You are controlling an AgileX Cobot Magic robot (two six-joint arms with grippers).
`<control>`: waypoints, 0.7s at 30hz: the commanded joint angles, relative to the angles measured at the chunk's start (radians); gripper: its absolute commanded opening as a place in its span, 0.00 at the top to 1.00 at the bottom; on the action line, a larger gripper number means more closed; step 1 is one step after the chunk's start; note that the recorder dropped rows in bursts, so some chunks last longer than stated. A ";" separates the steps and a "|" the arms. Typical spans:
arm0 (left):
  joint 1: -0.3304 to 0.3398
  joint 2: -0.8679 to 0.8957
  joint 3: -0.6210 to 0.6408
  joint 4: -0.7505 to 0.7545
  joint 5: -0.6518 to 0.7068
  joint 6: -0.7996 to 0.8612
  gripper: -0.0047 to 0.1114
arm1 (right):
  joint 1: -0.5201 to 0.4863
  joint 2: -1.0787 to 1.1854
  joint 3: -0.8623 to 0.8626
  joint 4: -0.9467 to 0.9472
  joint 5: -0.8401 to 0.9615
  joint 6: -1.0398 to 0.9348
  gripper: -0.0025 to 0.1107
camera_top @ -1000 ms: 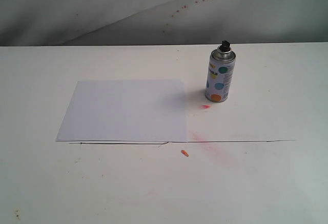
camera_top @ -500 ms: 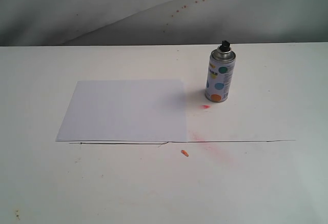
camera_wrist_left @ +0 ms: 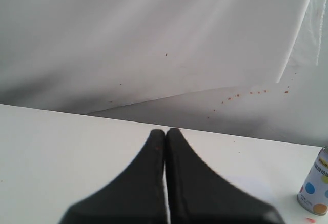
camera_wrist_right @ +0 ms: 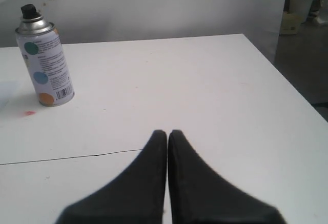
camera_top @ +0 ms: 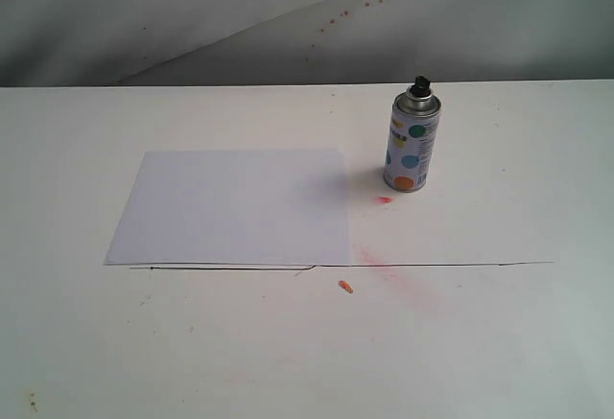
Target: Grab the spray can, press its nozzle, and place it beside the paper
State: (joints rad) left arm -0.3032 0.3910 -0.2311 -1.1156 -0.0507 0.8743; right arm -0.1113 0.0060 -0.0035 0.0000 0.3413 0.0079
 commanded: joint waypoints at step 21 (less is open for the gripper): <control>0.002 -0.005 0.006 0.003 -0.001 -0.001 0.96 | 0.003 -0.006 0.003 -0.022 0.000 -0.028 0.97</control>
State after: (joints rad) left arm -0.3032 0.3910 -0.2311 -1.1156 -0.0507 0.8743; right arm -0.1113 0.0060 -0.0035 -0.0075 0.3429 -0.0114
